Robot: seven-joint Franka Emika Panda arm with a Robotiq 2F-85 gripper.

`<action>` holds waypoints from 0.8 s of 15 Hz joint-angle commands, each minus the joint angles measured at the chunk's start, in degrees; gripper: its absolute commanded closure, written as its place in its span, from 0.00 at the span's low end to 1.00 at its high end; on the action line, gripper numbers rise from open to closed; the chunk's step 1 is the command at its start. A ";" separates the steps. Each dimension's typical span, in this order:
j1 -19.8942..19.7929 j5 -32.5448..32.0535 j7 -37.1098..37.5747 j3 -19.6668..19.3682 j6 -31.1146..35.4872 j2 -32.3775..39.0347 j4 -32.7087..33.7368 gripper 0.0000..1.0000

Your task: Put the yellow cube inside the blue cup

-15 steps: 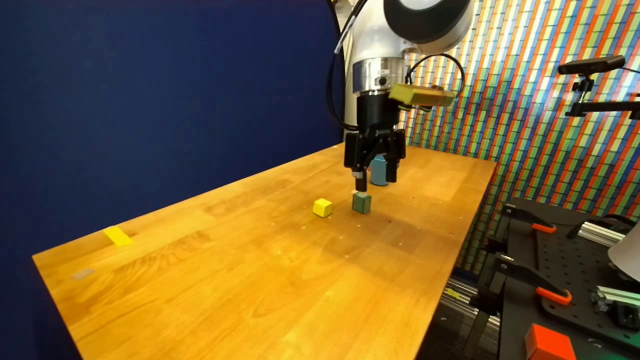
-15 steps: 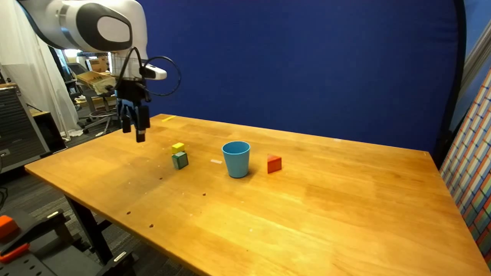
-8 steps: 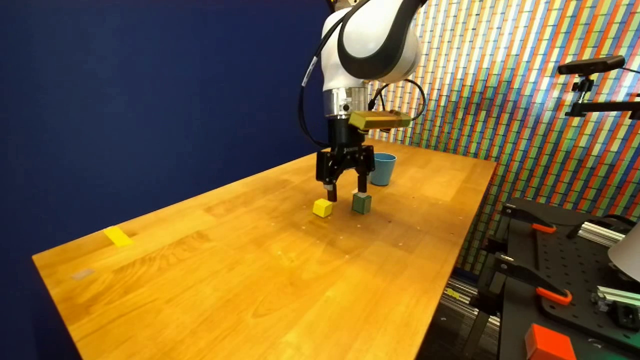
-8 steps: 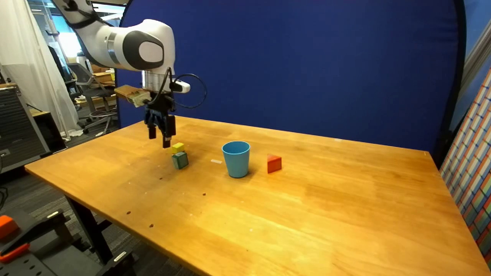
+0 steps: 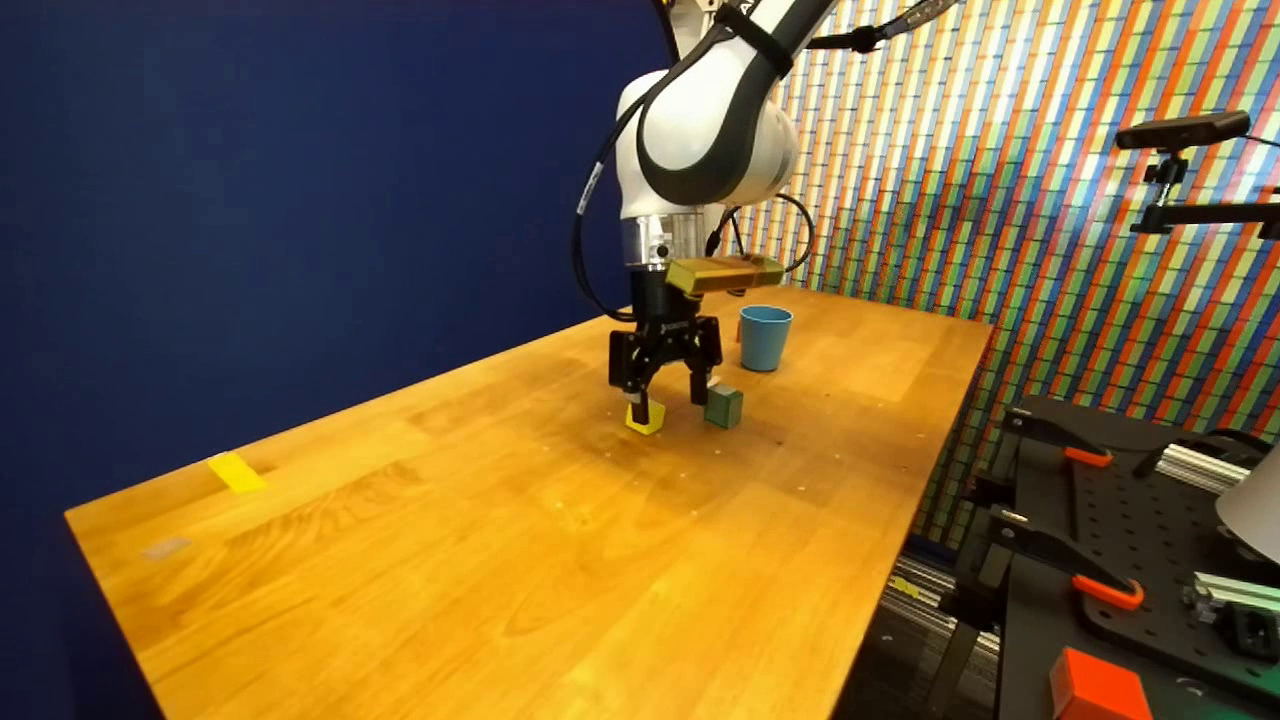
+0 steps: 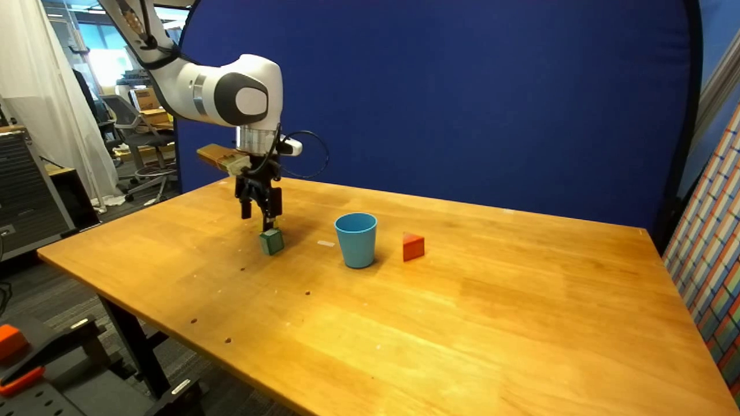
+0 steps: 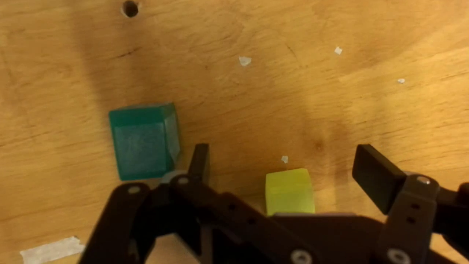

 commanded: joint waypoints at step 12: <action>2.26 -4.10 2.92 -5.62 -0.79 -2.86 0.92 0.84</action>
